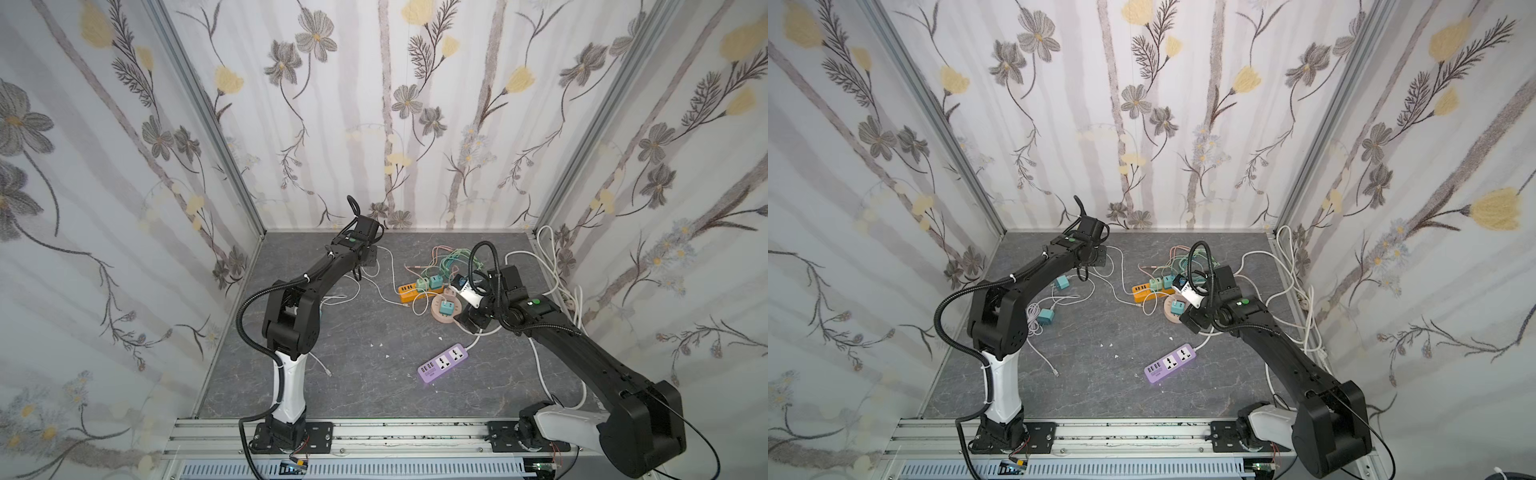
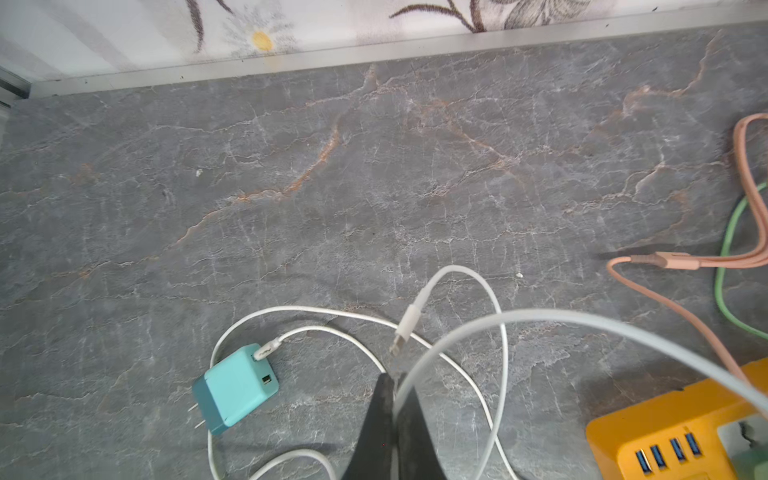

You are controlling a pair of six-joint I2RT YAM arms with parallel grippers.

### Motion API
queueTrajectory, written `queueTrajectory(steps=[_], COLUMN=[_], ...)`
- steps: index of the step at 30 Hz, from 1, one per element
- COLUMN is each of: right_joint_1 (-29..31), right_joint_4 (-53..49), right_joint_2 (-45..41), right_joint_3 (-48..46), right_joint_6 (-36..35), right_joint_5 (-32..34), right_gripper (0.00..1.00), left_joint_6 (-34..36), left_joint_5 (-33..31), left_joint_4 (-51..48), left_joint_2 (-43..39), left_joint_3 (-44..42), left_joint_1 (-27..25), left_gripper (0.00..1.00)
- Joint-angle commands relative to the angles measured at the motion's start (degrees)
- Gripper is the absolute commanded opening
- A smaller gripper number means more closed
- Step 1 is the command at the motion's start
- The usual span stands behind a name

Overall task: Insert the plug
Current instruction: 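Lower the teal charger into the round socket while the left gripper moves inward, then open and raise the right gripper while the left gripper nears the purple strip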

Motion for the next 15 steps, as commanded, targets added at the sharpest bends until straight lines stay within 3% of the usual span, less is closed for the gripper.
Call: queueTrajectory(steps=[1,3,5,8,11,15], right_joint_1=[-0.3,-0.8,-1.1,-1.1,-1.1,-1.6], right_joint_4=[9.8,9.8,9.5,9.6,10.2,7.0], right_joint_2=[-3.6,-5.1,-6.3,-8.5,-11.7,-13.3], right_joint_3=[-2.6,-4.2,-5.7,-7.9,-10.5,-10.6], right_joint_6=[26.0,34.4,38.0,41.4,44.9,47.6], right_joint_5=[7.2,9.6,10.4,15.9,19.0,17.9], right_gripper=[0.99,0.99,0.99,0.99,0.99,0.99], left_joint_6=[0.3,0.7,1.8,3.9,8.4,13.0], left_joint_5=[-0.8,-1.2,-2.6,-7.5,-10.3,-11.8], left_joint_4=[-2.9,-3.5,-4.3,-4.3,2.0,5.8], left_joint_2=[3.4,5.1,6.6,6.5,1.4,-5.6], left_joint_3=[4.1,6.3,8.3,8.9,2.6,-4.3], left_joint_1=[0.0,0.0,0.0,0.0,0.0,0.0], left_gripper=[0.08,0.14,0.23,0.43,0.71,0.95])
